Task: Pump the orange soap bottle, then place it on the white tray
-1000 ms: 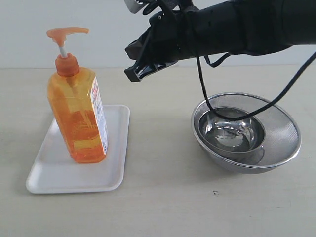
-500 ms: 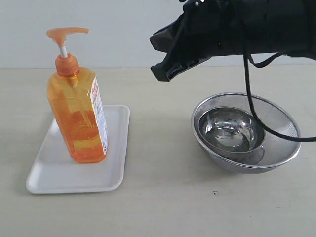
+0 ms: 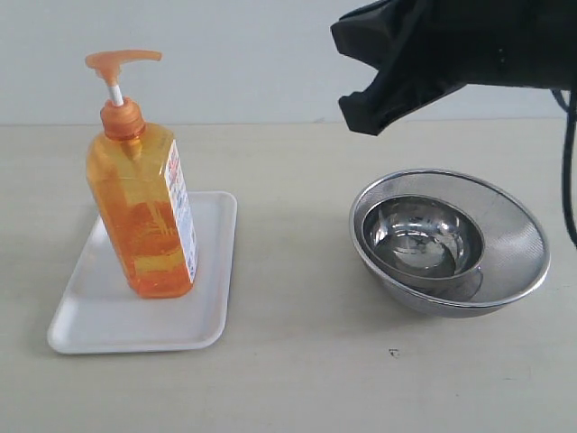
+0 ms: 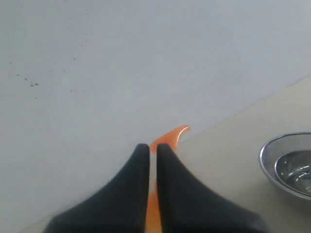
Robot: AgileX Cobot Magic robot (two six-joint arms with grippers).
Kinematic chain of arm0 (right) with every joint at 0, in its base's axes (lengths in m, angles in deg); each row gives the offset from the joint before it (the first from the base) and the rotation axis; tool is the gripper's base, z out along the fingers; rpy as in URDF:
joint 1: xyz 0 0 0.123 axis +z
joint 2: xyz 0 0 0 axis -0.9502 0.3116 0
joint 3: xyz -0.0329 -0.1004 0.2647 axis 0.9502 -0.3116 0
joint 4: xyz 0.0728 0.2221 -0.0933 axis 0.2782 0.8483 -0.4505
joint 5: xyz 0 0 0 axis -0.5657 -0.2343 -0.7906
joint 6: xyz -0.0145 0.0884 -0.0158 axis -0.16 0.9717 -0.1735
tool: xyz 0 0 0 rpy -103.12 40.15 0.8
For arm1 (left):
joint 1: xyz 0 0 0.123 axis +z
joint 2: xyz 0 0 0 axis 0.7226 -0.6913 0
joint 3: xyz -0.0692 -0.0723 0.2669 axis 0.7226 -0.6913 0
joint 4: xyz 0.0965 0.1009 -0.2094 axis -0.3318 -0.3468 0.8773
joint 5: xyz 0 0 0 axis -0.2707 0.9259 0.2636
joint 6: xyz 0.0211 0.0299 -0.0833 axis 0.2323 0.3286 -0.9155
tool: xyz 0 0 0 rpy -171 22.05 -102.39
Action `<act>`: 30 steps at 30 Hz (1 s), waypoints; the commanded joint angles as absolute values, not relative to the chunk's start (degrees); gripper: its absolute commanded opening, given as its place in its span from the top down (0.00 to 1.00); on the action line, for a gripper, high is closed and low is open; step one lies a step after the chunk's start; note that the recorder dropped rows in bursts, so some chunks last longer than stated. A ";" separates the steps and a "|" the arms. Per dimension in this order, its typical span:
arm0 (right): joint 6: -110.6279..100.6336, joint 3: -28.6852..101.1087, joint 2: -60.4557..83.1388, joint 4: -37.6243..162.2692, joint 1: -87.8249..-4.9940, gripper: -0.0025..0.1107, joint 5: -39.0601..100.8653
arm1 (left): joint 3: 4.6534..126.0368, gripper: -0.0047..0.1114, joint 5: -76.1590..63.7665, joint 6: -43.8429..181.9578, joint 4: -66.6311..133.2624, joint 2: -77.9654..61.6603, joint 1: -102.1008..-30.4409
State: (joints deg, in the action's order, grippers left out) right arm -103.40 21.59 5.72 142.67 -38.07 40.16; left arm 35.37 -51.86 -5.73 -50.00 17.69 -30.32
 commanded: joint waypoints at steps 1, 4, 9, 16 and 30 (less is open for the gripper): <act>-103.17 19.33 0.68 142.71 -37.99 0.98 38.35 | 35.59 0.92 -56.20 -6.25 -50.07 17.95 -30.83; -103.17 18.09 -2.30 142.71 -37.99 0.98 36.20 | 35.59 0.92 -57.12 -6.25 -50.07 17.95 -30.83; -103.05 16.42 -5.81 142.71 -37.99 0.98 33.37 | 35.59 0.92 -57.25 -6.25 -50.07 17.95 -30.83; -102.37 16.42 -6.62 142.82 -37.99 0.98 33.21 | 35.59 0.92 -57.36 -6.25 -50.07 17.95 -30.83; -102.08 16.42 -6.62 142.82 -37.99 0.98 33.22 | 35.59 0.92 -57.46 -6.25 -50.07 17.95 -30.83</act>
State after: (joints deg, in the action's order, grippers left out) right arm -102.35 16.88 -6.36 142.67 -38.07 33.50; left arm 35.37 -56.78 -5.73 -50.09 17.69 -30.32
